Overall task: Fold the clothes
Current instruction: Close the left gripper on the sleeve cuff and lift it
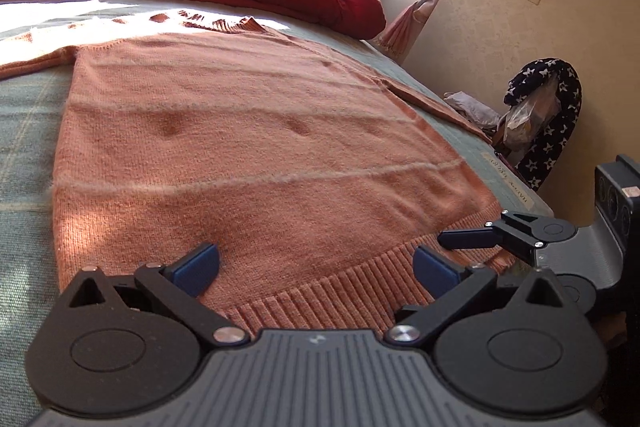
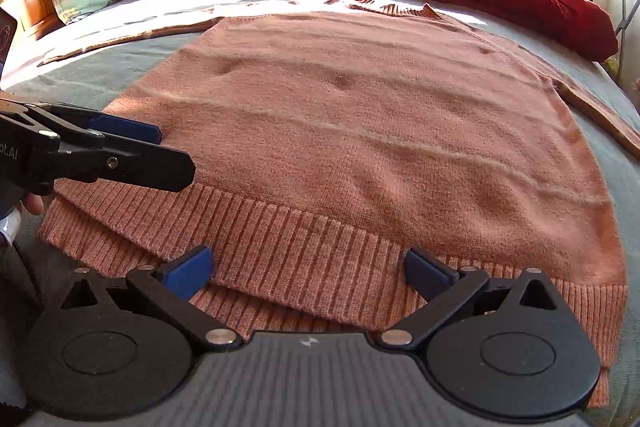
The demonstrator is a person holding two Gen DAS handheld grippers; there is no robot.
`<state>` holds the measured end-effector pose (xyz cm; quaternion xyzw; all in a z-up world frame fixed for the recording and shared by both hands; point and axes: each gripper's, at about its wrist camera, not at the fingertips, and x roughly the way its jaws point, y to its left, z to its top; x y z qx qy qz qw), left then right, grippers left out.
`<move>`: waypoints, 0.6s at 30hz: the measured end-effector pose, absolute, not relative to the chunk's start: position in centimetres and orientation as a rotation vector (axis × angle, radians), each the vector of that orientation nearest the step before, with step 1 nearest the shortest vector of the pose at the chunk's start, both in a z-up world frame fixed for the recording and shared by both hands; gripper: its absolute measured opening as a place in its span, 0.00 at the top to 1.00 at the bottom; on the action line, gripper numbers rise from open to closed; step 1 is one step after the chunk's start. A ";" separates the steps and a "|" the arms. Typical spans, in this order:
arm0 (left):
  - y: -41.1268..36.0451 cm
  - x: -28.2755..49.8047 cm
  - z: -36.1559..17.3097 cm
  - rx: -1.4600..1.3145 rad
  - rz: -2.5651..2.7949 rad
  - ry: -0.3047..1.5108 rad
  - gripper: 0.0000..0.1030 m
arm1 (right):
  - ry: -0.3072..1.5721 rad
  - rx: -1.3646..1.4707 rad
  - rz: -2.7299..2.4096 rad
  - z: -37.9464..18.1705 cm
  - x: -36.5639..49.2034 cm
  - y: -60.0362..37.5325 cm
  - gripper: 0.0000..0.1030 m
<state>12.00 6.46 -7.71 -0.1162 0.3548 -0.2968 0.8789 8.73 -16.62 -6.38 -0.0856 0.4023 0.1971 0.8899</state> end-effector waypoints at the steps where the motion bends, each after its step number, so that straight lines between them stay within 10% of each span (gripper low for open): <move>1: 7.0 12.2 -7.5 -0.272 -0.619 0.745 0.01 | 0.834 -0.180 0.411 -6.4 8.7 -16.6 0.00; 12: 24.0 14.8 -1.1 -0.710 -0.248 0.492 0.03 | 0.845 -0.190 0.421 -6.3 8.7 -16.6 0.00; 18: 35.6 14.8 -3.2 -1.002 0.112 0.395 0.31 | 0.888 -0.191 0.426 -5.6 9.4 -16.3 0.00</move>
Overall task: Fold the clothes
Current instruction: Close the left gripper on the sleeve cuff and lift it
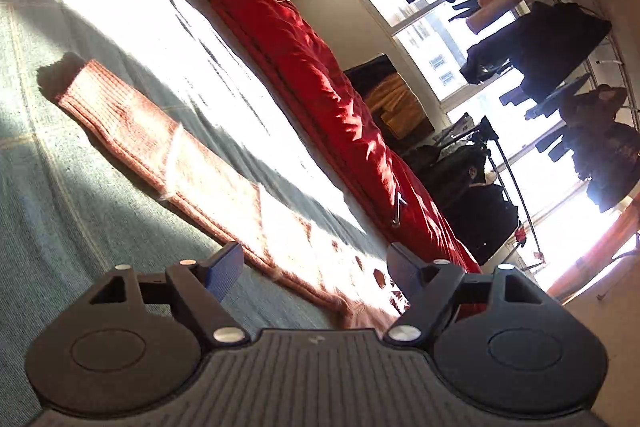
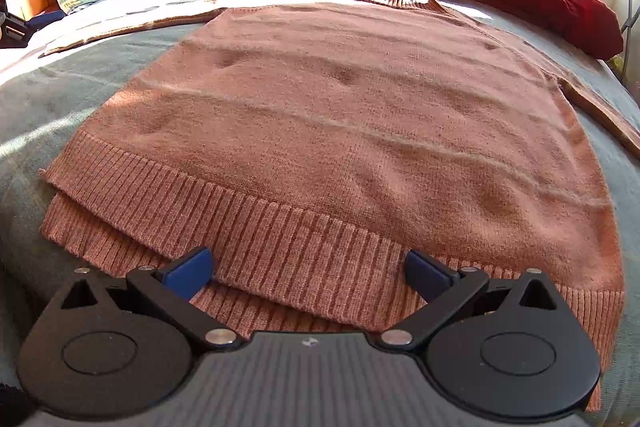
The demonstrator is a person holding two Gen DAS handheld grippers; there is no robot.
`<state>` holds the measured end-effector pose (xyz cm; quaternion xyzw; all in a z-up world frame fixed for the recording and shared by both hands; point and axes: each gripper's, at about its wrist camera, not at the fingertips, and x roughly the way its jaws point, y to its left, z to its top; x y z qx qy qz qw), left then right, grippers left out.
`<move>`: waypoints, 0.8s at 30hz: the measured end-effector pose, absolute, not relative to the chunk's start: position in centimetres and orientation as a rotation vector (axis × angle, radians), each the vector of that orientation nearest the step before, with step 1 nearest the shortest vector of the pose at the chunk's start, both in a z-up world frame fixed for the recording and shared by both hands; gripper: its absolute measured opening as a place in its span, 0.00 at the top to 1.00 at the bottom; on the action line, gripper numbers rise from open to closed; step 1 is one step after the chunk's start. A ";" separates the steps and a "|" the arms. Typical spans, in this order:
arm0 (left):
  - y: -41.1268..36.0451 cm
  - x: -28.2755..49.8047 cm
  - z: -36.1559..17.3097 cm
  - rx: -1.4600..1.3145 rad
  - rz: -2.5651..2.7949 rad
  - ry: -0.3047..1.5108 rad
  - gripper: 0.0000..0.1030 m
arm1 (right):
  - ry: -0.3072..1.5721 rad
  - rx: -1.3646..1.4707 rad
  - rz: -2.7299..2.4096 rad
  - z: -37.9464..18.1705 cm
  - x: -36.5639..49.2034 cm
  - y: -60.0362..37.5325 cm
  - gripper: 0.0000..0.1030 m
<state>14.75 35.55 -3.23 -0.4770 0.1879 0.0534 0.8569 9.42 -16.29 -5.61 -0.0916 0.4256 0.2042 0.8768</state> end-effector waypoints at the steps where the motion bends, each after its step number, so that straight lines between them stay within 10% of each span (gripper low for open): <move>1: 37.0 14.8 -3.8 -1.036 0.161 0.392 0.37 | 0.896 -0.189 0.432 -5.4 9.6 -16.3 0.00; 13: 41.5 19.1 -12.1 -1.272 0.316 0.436 0.58 | 0.843 -0.100 0.516 -2.3 10.7 -15.5 0.00; 24: 42.8 22.0 -12.9 -1.285 0.314 0.353 0.57 | 0.894 -0.100 0.507 -3.9 12.7 -14.7 0.00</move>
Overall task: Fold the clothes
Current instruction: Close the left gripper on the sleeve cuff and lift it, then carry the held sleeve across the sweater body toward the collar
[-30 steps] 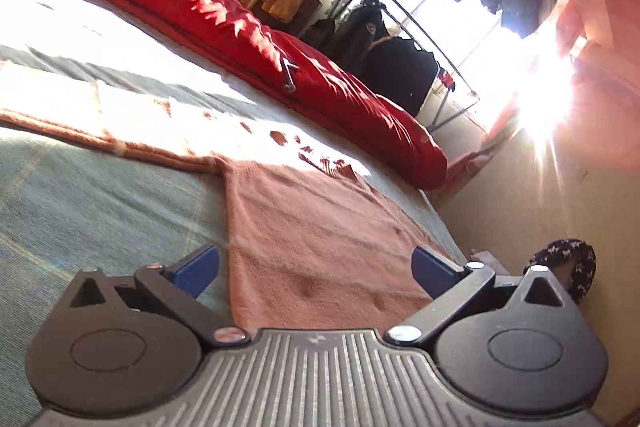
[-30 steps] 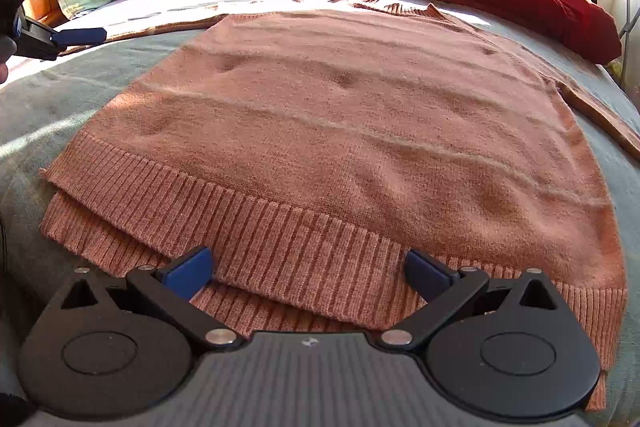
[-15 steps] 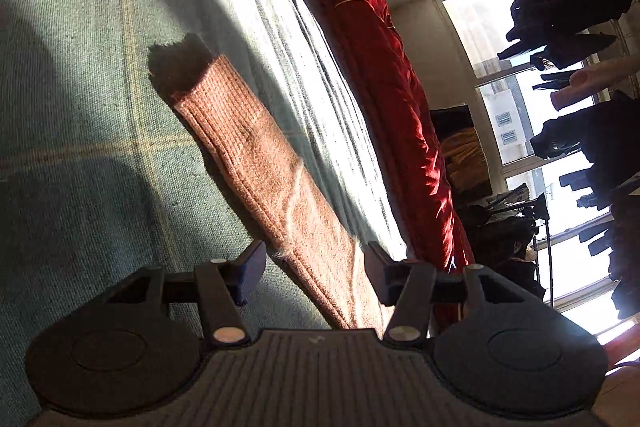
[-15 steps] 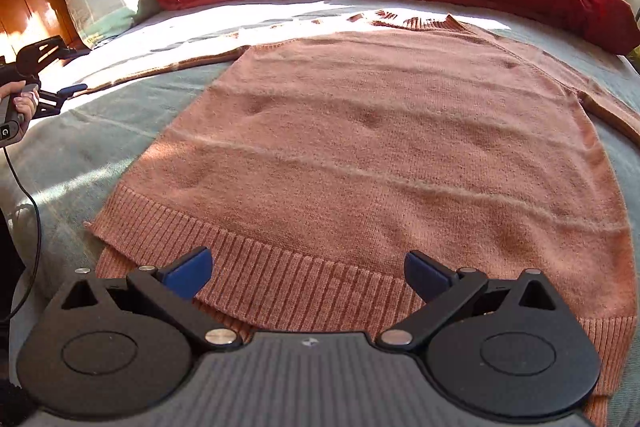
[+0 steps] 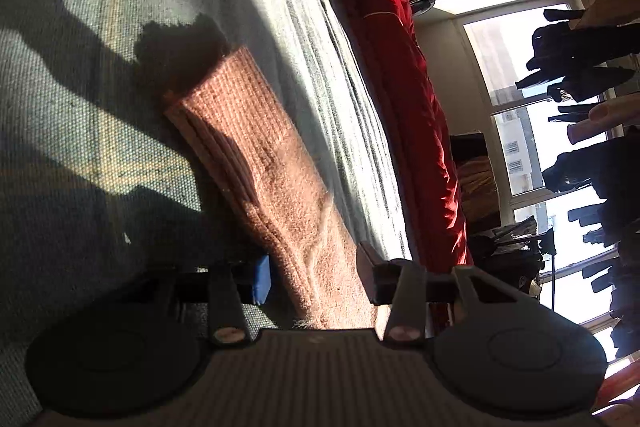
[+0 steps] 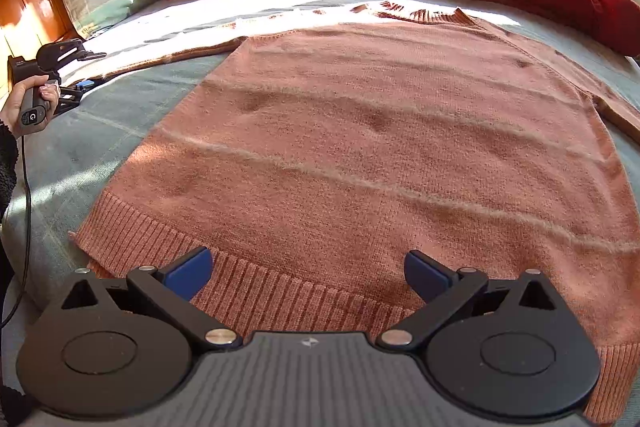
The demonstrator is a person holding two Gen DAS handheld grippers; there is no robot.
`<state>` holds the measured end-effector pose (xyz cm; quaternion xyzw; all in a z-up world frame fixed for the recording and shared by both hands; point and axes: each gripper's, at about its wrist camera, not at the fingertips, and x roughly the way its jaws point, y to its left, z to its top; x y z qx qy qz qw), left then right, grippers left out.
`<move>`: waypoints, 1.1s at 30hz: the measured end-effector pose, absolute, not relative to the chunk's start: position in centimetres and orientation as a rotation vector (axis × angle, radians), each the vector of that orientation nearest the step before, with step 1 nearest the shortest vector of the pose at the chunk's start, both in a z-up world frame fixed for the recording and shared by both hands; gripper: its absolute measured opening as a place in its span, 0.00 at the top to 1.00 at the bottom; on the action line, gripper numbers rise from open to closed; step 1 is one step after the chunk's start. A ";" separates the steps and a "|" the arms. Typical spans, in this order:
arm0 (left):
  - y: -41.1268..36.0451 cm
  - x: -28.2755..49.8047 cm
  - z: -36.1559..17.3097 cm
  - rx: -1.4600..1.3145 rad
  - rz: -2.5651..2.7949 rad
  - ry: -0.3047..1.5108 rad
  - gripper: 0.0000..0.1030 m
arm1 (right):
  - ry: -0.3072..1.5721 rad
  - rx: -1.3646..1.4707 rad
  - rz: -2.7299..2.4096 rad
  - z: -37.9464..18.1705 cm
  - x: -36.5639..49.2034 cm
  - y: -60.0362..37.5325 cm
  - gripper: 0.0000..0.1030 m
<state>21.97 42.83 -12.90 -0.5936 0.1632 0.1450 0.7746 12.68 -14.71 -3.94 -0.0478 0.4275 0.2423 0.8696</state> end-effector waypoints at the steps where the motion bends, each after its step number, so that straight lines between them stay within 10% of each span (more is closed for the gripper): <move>1: 43.0 22.2 -12.9 -1.283 0.318 0.349 0.57 | 0.894 -0.101 0.509 -4.0 12.8 -14.7 0.00; 11: 43.2 21.5 -13.9 -1.331 0.319 0.210 0.59 | 0.896 -0.109 0.511 -4.6 13.5 -14.6 0.00; 22: 42.7 22.9 -12.6 -1.163 0.462 0.331 0.94 | 0.889 -0.080 0.511 -4.7 14.3 -15.1 0.00; 33: 39.7 24.6 -3.5 -0.846 0.437 0.418 0.95 | 0.795 -0.148 0.546 -3.0 13.1 -16.9 0.00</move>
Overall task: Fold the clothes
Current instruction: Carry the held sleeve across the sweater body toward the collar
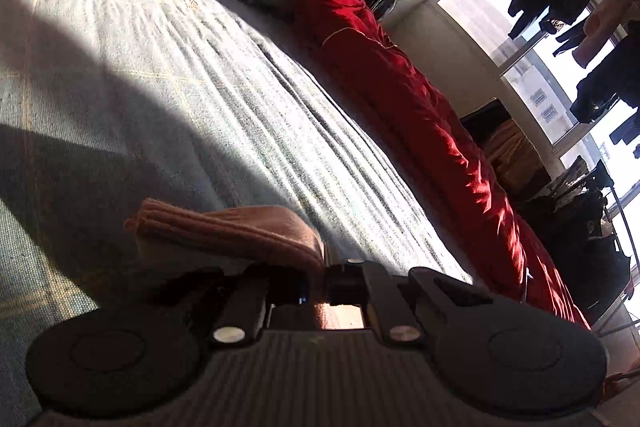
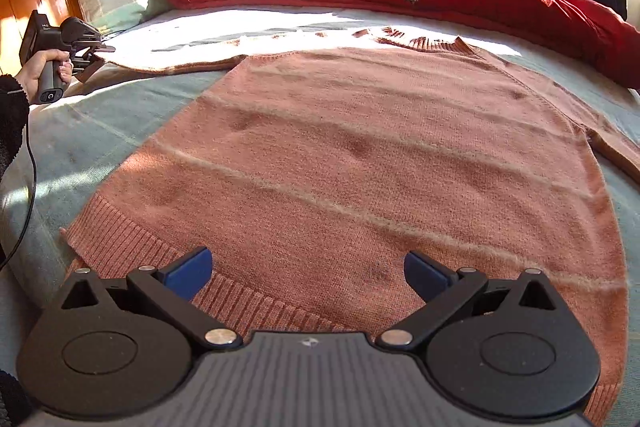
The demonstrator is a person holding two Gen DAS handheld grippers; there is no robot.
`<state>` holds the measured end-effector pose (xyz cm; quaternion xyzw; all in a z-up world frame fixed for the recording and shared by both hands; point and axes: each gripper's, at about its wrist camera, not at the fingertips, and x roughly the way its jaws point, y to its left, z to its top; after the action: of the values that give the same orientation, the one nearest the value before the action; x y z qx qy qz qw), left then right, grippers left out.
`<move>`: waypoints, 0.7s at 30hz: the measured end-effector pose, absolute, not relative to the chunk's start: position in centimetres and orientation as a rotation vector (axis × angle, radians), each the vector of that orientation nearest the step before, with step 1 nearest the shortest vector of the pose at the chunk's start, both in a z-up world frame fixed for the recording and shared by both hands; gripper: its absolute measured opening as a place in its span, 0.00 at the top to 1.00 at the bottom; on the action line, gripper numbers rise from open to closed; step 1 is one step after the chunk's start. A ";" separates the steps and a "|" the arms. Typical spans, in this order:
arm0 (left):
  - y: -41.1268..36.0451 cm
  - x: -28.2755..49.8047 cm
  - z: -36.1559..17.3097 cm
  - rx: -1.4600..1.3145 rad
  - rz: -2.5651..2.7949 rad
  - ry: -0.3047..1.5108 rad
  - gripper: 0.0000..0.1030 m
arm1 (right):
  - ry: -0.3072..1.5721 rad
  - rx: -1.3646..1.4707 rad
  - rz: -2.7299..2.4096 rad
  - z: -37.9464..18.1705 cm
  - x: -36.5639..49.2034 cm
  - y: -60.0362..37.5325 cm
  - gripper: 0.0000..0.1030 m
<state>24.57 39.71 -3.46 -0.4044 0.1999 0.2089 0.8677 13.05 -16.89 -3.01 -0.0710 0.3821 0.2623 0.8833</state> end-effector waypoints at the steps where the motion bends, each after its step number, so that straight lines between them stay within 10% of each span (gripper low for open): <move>1: 39.0 24.8 -2.3 -0.822 0.430 0.415 0.95 | 0.784 -0.146 0.549 -2.9 13.0 -17.2 0.00; 21: 23.6 31.5 10.6 -0.558 0.198 0.464 0.95 | 0.697 -0.116 0.583 -2.0 11.6 -22.2 0.00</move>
<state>31.51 23.63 10.55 -0.2723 0.2265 0.0968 0.9301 11.59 -22.21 -2.04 -0.0562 0.3365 0.2813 0.8969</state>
